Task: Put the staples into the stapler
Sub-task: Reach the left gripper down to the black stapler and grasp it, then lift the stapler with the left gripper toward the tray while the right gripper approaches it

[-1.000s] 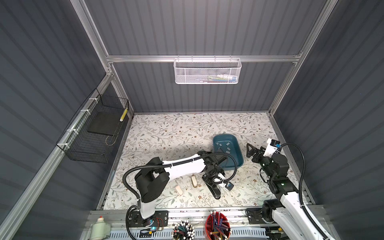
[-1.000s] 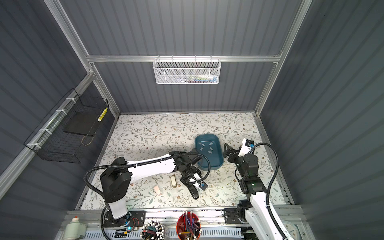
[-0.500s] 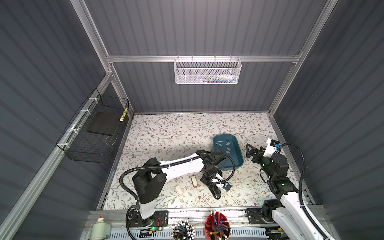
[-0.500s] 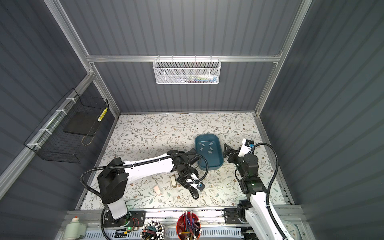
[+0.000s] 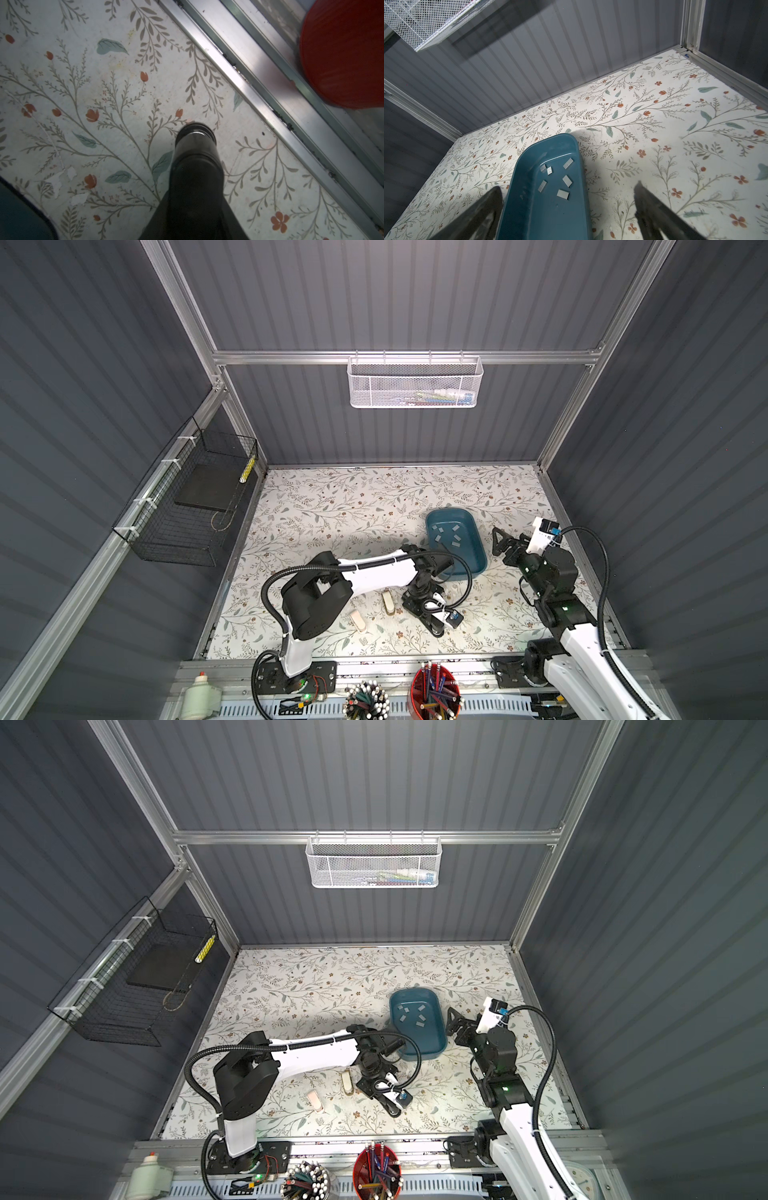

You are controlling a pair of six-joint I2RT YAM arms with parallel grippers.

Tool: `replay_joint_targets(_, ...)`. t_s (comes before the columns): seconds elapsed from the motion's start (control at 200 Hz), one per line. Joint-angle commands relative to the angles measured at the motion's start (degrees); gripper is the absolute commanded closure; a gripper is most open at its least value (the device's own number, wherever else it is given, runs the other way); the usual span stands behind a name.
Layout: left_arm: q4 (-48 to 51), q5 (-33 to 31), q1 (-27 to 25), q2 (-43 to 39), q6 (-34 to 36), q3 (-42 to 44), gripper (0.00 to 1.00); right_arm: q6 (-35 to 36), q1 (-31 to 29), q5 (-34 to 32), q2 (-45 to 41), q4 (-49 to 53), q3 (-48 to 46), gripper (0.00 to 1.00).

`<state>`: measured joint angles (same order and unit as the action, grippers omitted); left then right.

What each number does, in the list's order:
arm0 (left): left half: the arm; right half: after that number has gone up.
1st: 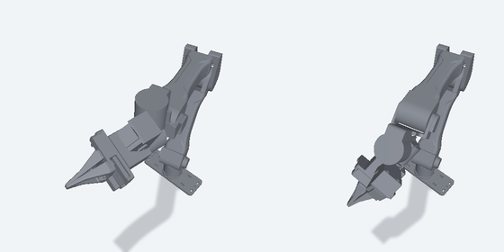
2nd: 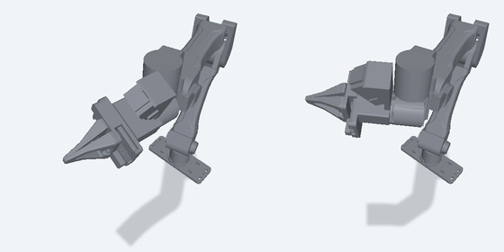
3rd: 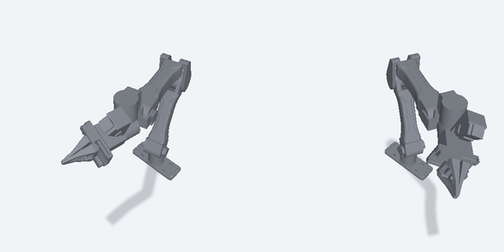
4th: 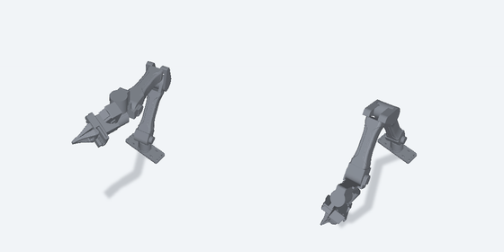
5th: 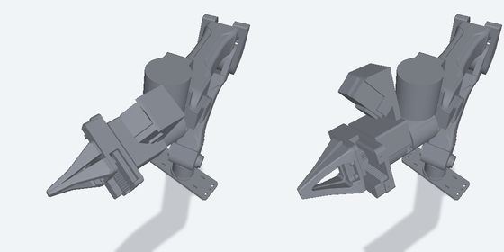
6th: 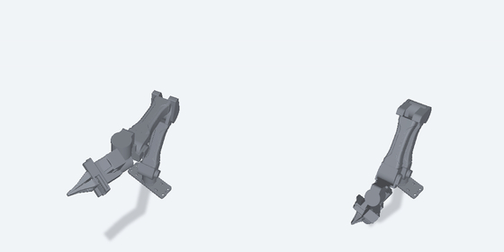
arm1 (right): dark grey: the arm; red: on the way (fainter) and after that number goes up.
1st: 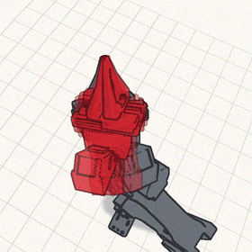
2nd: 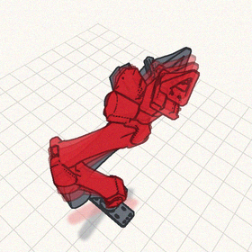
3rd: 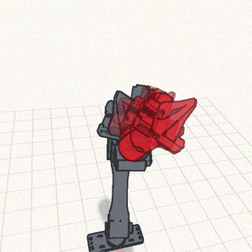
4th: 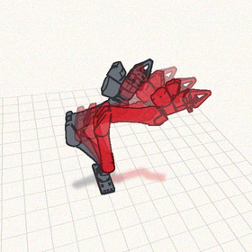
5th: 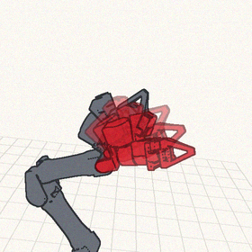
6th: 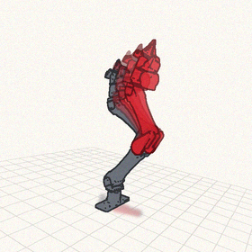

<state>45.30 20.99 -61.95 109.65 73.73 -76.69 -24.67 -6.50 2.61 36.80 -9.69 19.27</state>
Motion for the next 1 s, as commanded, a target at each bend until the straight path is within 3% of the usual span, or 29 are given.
replay_joint_targets(0.0, 1.92, 0.61, -0.36, 0.81, 0.77, -1.37, 0.89, -0.54, 0.26, -0.06, -0.58, -0.07, -0.64, 0.01)
replay_joint_targets(0.075, 2.17, -1.02, -0.15, 0.21, 0.88, -1.38, 1.0, -0.97, 0.26, -0.42, -1.12, -0.48, -0.85, 0.01)
replay_joint_targets(0.25, 1.08, -0.6, 4.69, -4.87, 0.79, -1.24, 1.0, -4.71, 0.26, -1.36, -2.39, -4.98, -3.36, 0.01)
replay_joint_targets(0.375, -6.12, -0.77, 10.37, -12.8, -1.97, 1.91, 1.0, -4.56, 0.15, 1.69, -1.81, -4.16, -2.08, 0.01)
replay_joint_targets(0.485, -13.58, 1.17, 14.7, -17.94, -4.66, 4.94, 1.0, -3.11, 0.0, 10.1, 1.13, -3.18, 0.46, 0.01)
replay_joint_targets(0.58, -17.92, 1.99, 17.91, -18.92, -8.2, 4.98, 1.0, -5.13, -1.09, 19.1, 3.37, -9.2, -0.22, 0.11)
replay_joint_targets(0.705, -27.45, -1.54, 19.33, -19.57, -16.91, 6.61, 1.0, -5.83, -6.92, 18.04, 5.09, -6.59, 2.53, 0.26)
replay_joint_targets(0.81, -33.07, -0.91, 19.36, -20.98, -22.17, 9.09, 1.0, -2.59, -13.11, 18.55, 5.06, -7.43, 3.22, 0.35)
replay_joint_targets(0.995, -33.78, 5.32, 19.46, -23.02, -24.35, 12.41, 1.0, 7.73, -15.56, 28.03, 4.04, -12.3, 0.1, 0.42)
